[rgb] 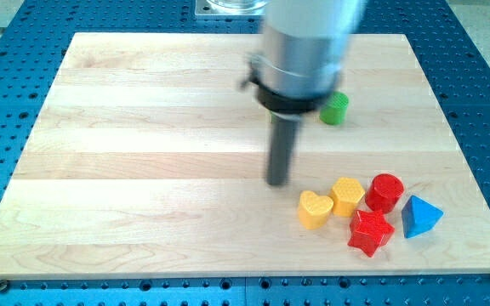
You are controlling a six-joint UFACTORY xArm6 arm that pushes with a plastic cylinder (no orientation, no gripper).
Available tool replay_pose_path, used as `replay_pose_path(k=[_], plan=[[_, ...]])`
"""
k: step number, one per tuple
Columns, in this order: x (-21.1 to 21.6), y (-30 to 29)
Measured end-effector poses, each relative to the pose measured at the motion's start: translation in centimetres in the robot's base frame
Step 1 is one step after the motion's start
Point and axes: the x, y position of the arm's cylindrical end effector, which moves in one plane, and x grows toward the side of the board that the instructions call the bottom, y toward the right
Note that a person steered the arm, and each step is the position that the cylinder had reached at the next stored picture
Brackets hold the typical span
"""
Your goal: Push the green star to the top left of the red circle
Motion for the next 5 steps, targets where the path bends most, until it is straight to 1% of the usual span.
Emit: replay_pose_path(k=[1, 2, 3, 4, 5], plan=[[-9.5, -5.5], [-14.3, 0.9], [-3.7, 2.0], [-2.4, -0.7], [-10.2, -3.4]])
